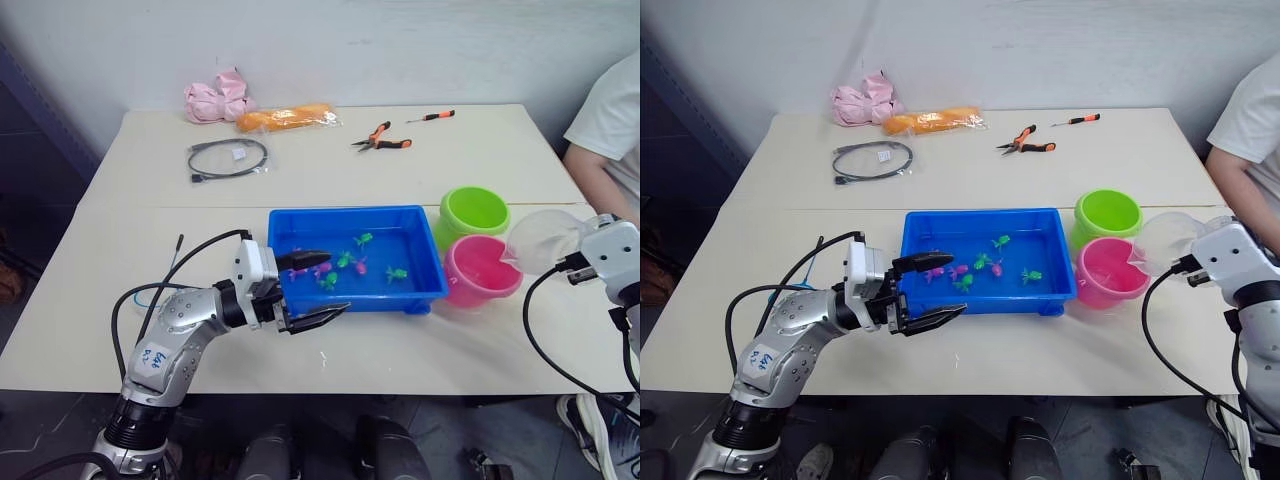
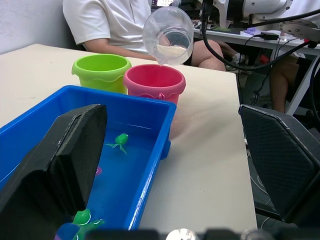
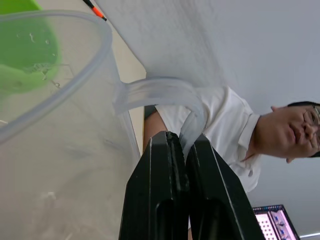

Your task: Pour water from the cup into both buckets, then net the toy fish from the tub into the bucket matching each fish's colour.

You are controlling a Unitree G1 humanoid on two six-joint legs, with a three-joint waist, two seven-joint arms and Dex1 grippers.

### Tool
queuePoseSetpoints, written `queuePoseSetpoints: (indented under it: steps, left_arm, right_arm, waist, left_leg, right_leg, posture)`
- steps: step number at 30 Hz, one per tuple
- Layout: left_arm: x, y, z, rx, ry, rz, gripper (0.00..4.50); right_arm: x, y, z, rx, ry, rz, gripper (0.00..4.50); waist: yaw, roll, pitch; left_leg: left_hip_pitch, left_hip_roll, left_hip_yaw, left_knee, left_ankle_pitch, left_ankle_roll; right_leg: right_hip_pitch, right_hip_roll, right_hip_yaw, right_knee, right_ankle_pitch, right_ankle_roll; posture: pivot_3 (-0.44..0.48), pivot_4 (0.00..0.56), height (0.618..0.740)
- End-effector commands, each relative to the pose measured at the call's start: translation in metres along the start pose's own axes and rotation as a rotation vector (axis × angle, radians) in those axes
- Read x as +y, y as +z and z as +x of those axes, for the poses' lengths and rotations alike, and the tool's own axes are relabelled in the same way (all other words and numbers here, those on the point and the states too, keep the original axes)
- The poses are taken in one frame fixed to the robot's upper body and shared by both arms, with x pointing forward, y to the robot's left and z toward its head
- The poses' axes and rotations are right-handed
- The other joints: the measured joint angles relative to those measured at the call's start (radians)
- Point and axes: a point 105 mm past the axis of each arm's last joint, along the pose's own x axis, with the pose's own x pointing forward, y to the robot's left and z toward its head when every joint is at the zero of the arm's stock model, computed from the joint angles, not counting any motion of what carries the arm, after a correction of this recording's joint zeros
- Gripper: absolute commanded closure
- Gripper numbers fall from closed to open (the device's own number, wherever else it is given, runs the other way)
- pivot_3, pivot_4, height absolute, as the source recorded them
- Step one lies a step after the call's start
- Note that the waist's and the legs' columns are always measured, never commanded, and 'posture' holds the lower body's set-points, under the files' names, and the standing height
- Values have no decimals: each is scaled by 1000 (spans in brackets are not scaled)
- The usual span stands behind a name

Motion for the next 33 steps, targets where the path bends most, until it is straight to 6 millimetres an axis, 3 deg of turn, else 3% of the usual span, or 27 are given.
queuePoseSetpoints:
  steps: [1, 33]
  left_arm:
    - [-5, 10, 2, -29, -14, 42, 0]
    - [-3, 12, 5, -54, 1, 43, 0]
  right_arm:
    - [-17, 12, 2, -57, -45, -61, 4441]
    - [-22, 28, 5, -139, -39, -301, 4441]
  waist:
    - [0, 0, 0]
    - [-1, 0, 0]
  left_leg:
    - [0, 0, 0, 0, 0, 0]
    - [0, 0, 0, 0, 1, -1]
  right_leg:
    - [0, 0, 0, 0, 0, 0]
    - [0, 0, 0, 0, 0, 0]
  posture:
    - [0, 150, 740]
    - [0, 150, 740]
